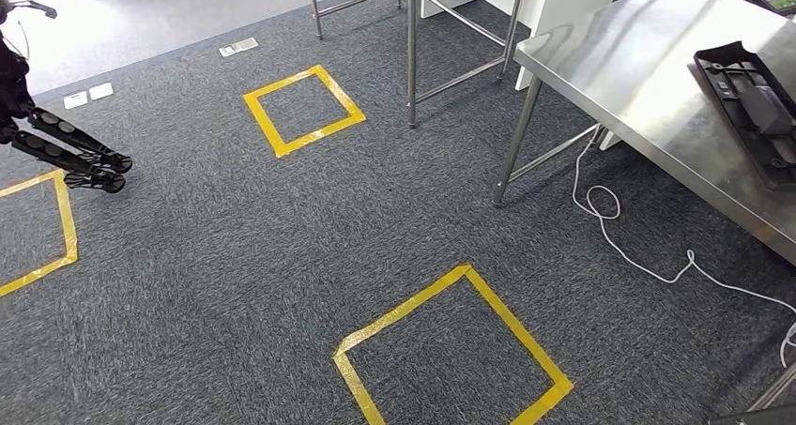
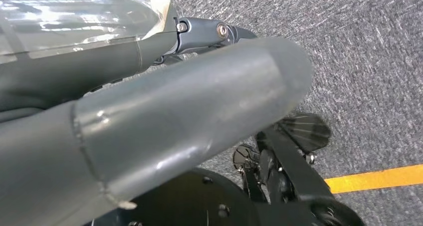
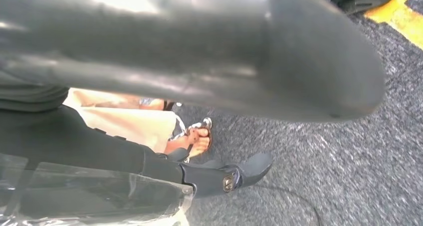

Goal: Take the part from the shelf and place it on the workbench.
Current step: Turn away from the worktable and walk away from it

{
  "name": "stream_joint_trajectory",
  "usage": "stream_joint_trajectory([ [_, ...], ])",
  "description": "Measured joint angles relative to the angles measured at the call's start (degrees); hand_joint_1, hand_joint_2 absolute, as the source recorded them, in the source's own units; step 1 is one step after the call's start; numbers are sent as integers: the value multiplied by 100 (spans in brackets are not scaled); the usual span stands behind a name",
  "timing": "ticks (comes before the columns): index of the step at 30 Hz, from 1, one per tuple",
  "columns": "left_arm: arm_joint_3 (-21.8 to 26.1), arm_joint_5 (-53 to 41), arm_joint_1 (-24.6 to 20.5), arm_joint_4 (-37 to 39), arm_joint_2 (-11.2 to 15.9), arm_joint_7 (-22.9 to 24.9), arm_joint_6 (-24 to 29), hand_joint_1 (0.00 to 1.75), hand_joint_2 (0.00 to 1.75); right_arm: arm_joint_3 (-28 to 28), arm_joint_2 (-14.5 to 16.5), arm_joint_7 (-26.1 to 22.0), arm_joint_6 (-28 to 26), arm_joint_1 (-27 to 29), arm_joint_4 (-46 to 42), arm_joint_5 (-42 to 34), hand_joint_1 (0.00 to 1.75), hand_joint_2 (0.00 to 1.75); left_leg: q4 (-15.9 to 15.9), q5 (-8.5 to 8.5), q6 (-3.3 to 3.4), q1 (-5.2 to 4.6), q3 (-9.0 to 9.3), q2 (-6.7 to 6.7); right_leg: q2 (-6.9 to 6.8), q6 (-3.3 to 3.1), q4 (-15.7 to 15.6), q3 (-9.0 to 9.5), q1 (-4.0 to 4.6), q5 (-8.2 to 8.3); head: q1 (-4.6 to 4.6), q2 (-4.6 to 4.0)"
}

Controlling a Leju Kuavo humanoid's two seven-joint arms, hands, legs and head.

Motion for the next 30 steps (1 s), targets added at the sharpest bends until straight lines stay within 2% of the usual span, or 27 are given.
stream_joint_trajectory([
  [1,-1,4,0,0,7,-9,3,0,0,-14,0,18,-13,-1,0,3,0,0,7,51,1,2,4,20,-58,-5,1,0,6,-5,-1,0],
  [2,0,10,-1,0,15,-8,13,0,0,-26,2,41,-22,-4,0,13,0,0,-188,191,8,2,111,54,-111,-8,1,6,9,-10,-1,0],
  [3,1,23,-3,-1,25,-2,28,0,0,-32,6,67,-26,-9,0,36,0,0,-538,375,24,0,301,135,-156,-7,1,17,13,-18,-2,0],
  [4,1,41,-13,-1,32,5,43,0,0,-34,11,88,-31,-12,0,73,0,0,-920,515,39,-17,505,274,-198,2,3,28,31,-30,-4,0],
  [5,3,63,-30,-2,36,9,54,0,0,-34,16,100,-37,-13,0,115,0,0,-1215,607,60,-36,658,381,-238,20,5,35,53,-44,-1,0],
  [6,6,91,-48,-2,37,9,60,0,0,-34,20,107,-45,-14,0,158,0,0,-1394,642,77,-59,741,455,-282,41,7,40,77,-57,3,0],
  [7,11,114,-63,-2,38,3,60,0,0,-33,22,109,-52,-16,0,194,0,0,-1459,634,92,-85,759,462,-334,58,5,45,97,-66,8,0],
  [9,21,158,-73,-2,40,-30,61,0,0,-30,24,110,-76,-29,-1,263,0,0,-1498,665,152,-91,754,328,-410,102,9,55,108,-92,14,0],
  [11,26,181,-78,-3,43,-89,58,0,0,-9,23,110,-109,-32,-1,363,0,0,-1551,713,233,-72,772,212,-239,124,251,-35,97,-248,23,0],
  [13,27,183,-93,-4,44,-152,54,0,0,35,20,110,-127,-17,0,464,0,0,-1566,741,283,-64,768,89,24,90,914,-341,71,-554,48,0],
  [14,27,182,-97,-4,45,-174,51,0,0,58,19,110,-129,-9,0,500,0,0,-1566,746,294,-65,762,19,86,78,1285,-528,65,-689,60,0],
  [15,27,179,-96,-4,45,-186,52,0,0,79,17,111,-130,-2,0,527,0,0,-1564,748,297,-67,759,-55,114,89,1543,-666,60,-753,67,0],
  [16,27,173,-93,-4,45,-183,60,0,0,93,17,119,-129,2,1,550,0,0,-1562,750,296,-67,759,-134,131,121,1605,-714,58,-727,73,0],
  [17,27,164,-89,-4,45,-170,77,0,0,104,17,132,-129,2,1,577,0,0,-1559,751,294,-66,765,-208,153,168,1447,-656,51,-611,75,0],
  [19,27,144,-86,-4,44,-123,114,0,0,138,16,180,-132,0,3,645,0,0,-1550,751,275,-68,776,-345,294,261,693,-339,15,-262,82,0],
  [20,27,134,-87,-4,44,-96,125,0,0,165,18,212,-134,-3,5,679,0,0,-1541,745,253,-78,777,-403,371,269,358,-206,0,-126,82,0],
  [21,26,121,-87,-4,44,-68,128,0,0,193,19,247,-138,-6,7,704,0,0,-1535,741,226,-86,772,-446,427,255,140,-125,-6,-45,77,0],
  [22,25,95,-84,-4,45,-34,128,0,0,215,23,278,-141,-11,9,719,0,0,-1532,740,191,-88,764,-483,447,219,54,-101,2,-18,73,0],
  [24,22,25,-66,-4,48,38,126,0,0,238,35,313,-145,-24,10,724,0,0,-1528,740,128,-67,740,-525,360,127,35,-70,8,8,63,0],
  [26,17,-33,-53,-4,50,92,126,0,0,242,45,323,-147,-22,11,720,0,0,-1347,605,68,-53,651,-369,269,46,13,-41,-16,37,44,0],
  [28,14,-55,-58,-3,45,111,126,0,0,244,50,330,-149,-3,11,720,0,0,-762,261,12,-40,385,-120,162,-9,5,-41,-12,42,11,0],
  [29,12,-60,-59,-3,43,114,125,0,0,245,50,333,-148,5,11,720,0,0,-394,91,-13,-27,209,-52,101,-28,6,-41,1,36,0,0],
  [30,11,-62,-58,-2,40,116,125,0,0,246,50,338,-148,9,11,720,0,0,-107,-6,-31,-15,68,-17,39,-36,6,-41,14,29,-1,0],
])
